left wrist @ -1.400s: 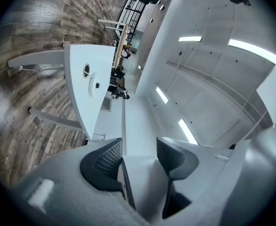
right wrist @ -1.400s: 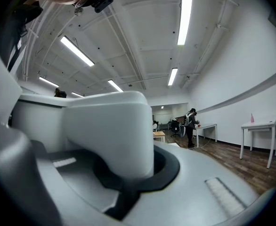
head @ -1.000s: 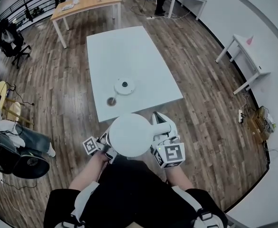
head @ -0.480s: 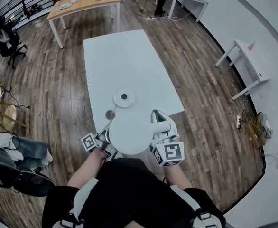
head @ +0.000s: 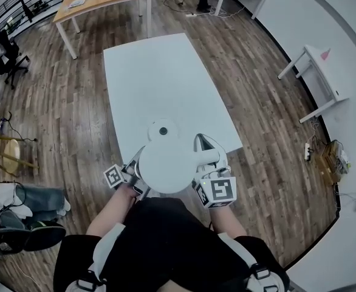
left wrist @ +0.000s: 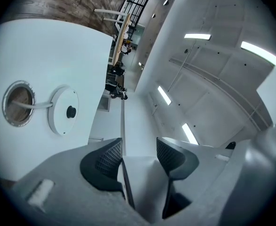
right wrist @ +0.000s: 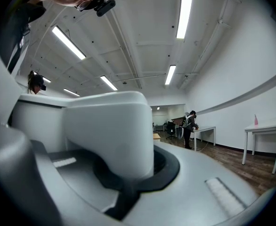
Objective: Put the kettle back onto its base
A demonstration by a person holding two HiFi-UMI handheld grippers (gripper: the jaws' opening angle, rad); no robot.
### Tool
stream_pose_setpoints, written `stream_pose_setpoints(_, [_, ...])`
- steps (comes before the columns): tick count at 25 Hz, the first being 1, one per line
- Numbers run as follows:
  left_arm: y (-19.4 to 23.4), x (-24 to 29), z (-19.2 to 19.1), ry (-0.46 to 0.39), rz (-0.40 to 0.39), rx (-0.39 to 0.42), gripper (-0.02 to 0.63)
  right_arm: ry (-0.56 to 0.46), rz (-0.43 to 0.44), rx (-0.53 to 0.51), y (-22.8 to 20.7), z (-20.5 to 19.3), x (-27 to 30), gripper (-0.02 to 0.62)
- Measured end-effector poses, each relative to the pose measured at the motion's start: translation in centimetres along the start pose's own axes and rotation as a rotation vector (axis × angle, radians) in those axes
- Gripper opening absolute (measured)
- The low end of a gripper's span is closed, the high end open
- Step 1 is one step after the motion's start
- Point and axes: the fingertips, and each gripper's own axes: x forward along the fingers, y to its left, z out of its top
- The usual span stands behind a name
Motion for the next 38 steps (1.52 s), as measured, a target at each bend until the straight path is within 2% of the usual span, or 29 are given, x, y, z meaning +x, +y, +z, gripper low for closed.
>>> stream_pose_setpoints(11, [0.8,6.1,5.6,0.071,-0.03,0.012,0.222,-0.05,-0.091,-0.021,-2.2,1.0,6.3,0.006])
stream_pose_setpoints(17, [0.9,7.4,6.6,0.052,-0.034,0.002,0.221,-0.041,-0.073,-0.04,-2.6,1.6,8.3,0.006])
stream_pose_setpoints(28, [3.4,9.0,9.3,0.007,0.003,0.046,0.222,-0.018,-0.032,-0.055,-3.8,0.0,12.5,0.006])
stream_pose_setpoints(32, [4.9,9.4,11.9,-0.065,0.064,0.088,0.221,-0.038,-0.068,-0.024,-5.3,-1.2,13.8,0.005])
stream_pose_setpoints(37, [4.0,8.2,16.3,-0.163,0.152,0.255,0.216,-0.035,-0.118,-0.046,-6.1,-2.5,15.4,0.006])
stream_pose_setpoints(38, [3.5,7.9,16.6,-0.169,0.164,0.294,0.147,-0.027,-0.122,-0.05,-6.2,-2.9,15.8,0.006])
